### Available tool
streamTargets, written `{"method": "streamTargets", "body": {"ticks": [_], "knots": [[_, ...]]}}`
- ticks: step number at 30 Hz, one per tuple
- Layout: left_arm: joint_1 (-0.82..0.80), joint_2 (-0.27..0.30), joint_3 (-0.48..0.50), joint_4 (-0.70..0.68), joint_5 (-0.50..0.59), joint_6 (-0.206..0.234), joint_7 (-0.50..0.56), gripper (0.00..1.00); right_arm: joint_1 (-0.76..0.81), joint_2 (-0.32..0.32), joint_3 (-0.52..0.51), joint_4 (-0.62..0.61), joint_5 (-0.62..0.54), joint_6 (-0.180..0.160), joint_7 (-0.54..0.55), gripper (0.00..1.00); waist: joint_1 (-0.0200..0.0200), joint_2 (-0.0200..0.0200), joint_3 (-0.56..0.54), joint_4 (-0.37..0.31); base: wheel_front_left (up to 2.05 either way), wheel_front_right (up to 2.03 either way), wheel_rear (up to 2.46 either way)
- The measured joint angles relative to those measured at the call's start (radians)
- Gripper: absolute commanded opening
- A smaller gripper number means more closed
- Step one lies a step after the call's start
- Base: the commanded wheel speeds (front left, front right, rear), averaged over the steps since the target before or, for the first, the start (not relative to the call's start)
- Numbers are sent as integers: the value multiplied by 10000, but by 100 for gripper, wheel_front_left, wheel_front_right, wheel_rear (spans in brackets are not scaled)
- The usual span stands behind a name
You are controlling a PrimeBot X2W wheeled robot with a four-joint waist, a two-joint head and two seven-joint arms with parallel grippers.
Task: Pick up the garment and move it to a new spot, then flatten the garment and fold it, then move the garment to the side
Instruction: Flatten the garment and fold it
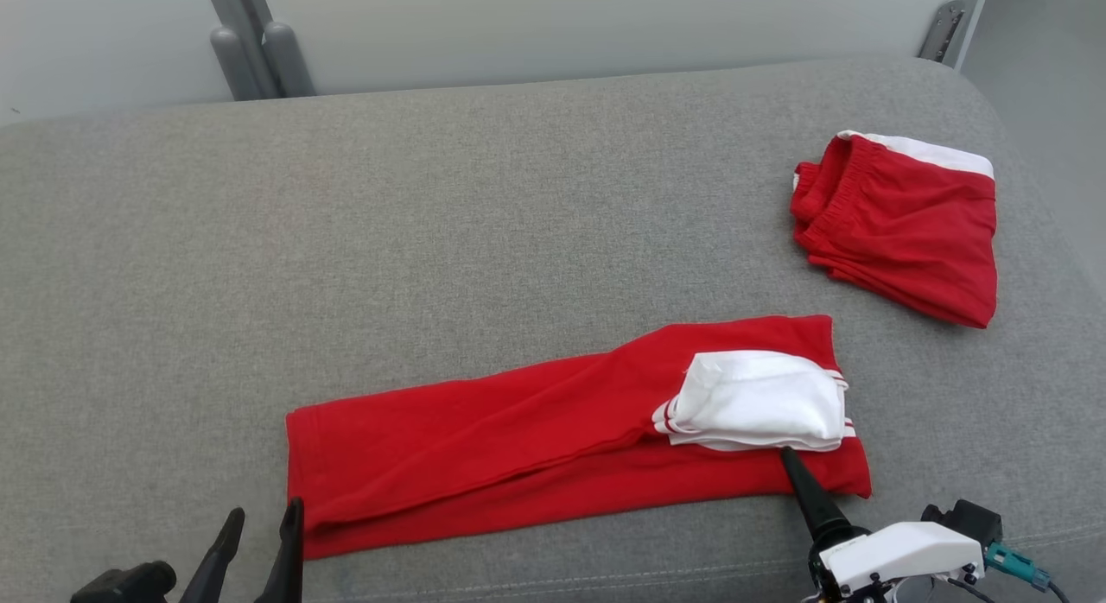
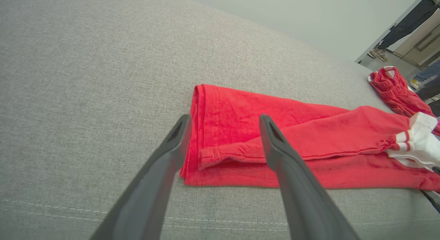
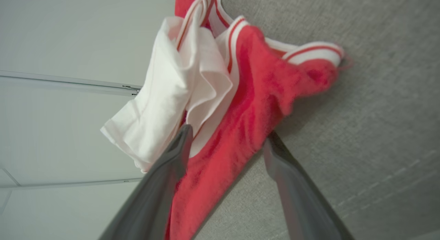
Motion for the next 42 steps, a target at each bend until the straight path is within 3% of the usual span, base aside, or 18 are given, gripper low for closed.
{"method": "streamTargets", "body": {"ticks": [8,42], "knots": [[327,-274,117,-56,109,6,0,100,-379,73,71,-650,121,-2,-4,100,0,0,-24,-61,0,0,0],[581,-734,370,-242,305,15,0,100,-336,-15,-458,-161,830,-2,-77,100,0,0,202,-126,0,0,0]]}}
